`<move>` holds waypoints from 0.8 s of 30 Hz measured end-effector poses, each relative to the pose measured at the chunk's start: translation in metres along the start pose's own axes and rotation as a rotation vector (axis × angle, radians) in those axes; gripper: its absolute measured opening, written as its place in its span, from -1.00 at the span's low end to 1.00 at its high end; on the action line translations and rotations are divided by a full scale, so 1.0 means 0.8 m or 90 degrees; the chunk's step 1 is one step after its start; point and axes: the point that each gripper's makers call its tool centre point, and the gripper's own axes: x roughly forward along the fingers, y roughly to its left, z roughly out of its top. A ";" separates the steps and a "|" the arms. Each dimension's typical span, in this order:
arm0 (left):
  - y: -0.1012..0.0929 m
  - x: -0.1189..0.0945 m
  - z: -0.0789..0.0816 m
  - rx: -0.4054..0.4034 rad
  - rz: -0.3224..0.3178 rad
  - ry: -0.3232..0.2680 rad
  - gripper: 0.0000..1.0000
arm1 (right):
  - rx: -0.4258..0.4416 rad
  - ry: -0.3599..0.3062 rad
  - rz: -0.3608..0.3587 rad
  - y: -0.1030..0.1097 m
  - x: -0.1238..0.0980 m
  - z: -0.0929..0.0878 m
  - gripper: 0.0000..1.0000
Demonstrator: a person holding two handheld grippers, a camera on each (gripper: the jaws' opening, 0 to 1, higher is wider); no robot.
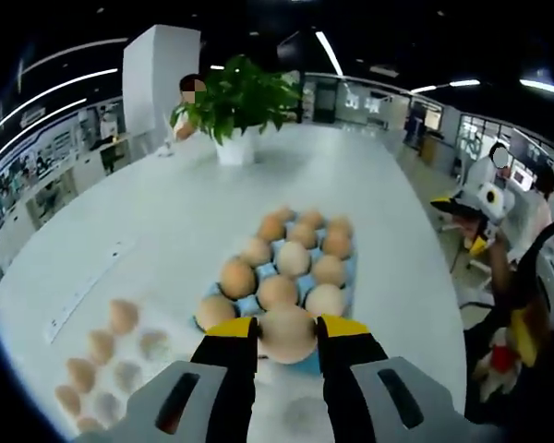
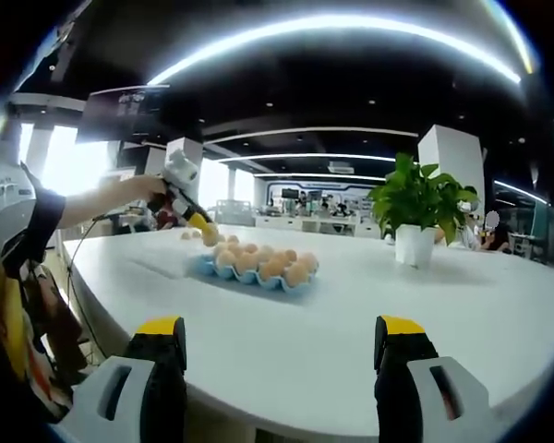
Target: Pick up the eggs on the table and place them into the egg tray on the table
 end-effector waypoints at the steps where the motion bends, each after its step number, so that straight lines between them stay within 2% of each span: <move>1: -0.001 0.001 -0.001 -0.001 -0.002 0.001 -0.50 | 0.000 0.000 0.001 0.001 0.000 0.000 0.75; 13: -0.018 0.017 -0.021 -0.005 -0.023 0.020 -0.50 | -0.003 0.002 -0.001 0.000 -0.003 0.001 0.75; 17: -0.022 0.020 -0.023 -0.010 -0.032 0.014 -0.50 | -0.002 0.001 -0.001 0.000 -0.004 0.002 0.75; 24: -0.025 0.028 -0.035 -0.002 -0.031 0.026 -0.50 | -0.005 0.000 0.000 0.000 -0.005 0.003 0.75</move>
